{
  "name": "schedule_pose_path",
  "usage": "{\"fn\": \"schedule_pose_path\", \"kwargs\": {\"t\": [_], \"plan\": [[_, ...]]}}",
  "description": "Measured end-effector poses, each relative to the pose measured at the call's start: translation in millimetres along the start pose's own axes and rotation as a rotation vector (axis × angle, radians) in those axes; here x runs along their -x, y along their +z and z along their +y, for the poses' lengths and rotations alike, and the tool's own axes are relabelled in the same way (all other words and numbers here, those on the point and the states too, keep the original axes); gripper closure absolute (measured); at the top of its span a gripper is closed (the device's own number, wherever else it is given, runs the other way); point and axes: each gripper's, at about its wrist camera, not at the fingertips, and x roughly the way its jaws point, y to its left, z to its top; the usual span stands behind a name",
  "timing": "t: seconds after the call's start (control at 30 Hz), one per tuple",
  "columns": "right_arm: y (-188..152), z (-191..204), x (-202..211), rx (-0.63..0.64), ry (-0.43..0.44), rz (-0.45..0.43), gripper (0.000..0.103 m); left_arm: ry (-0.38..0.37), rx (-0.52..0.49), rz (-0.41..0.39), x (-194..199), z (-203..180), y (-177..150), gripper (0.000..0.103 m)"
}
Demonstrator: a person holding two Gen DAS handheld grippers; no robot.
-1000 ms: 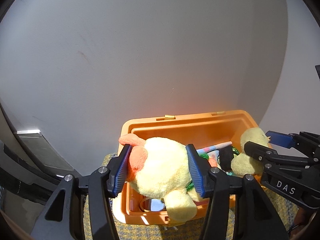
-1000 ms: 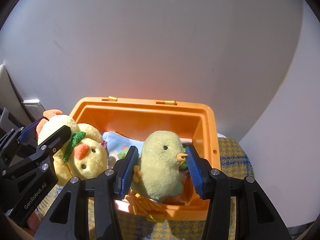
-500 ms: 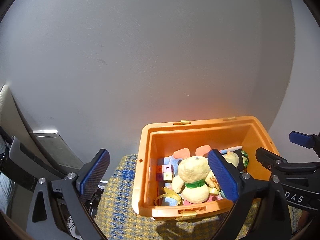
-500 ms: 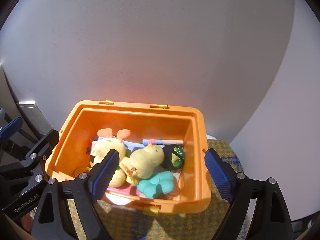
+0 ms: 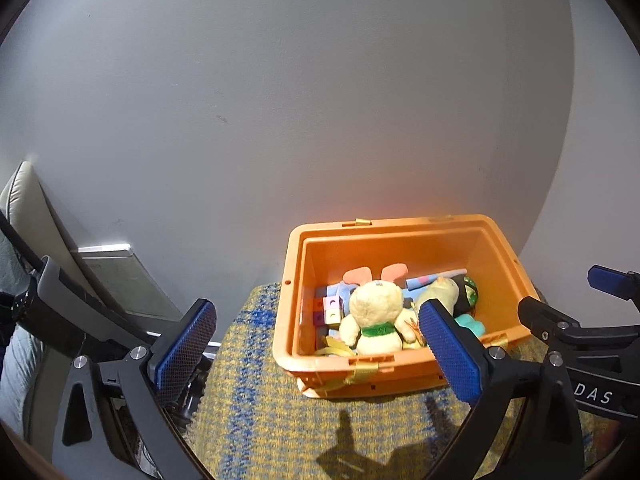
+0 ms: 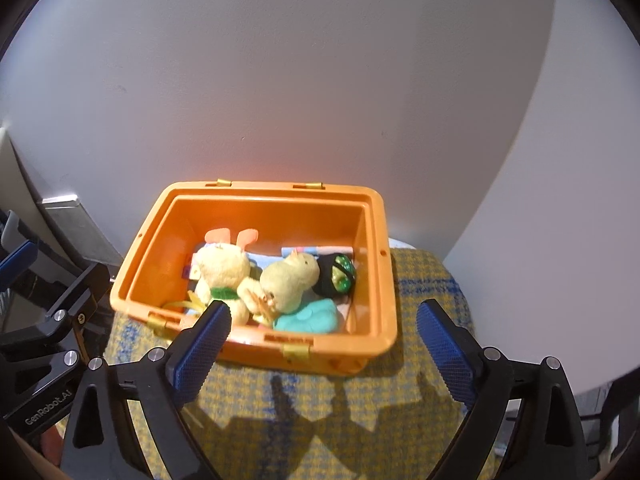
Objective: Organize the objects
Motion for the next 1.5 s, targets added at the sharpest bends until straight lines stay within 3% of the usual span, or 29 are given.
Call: {"fn": "schedule_pose_path", "kwargs": {"t": [0.7, 1.5], "plan": [[-75, -3, 73, -0.016, 0.033, 0.016, 0.009, -0.018, 0.058, 0.086, 67, 1, -60, 0.000], [-147, -2, 99, -0.027, 0.072, 0.111, 0.009, -0.005, 0.124, 0.217, 99, 0, -126, 0.000]]}}
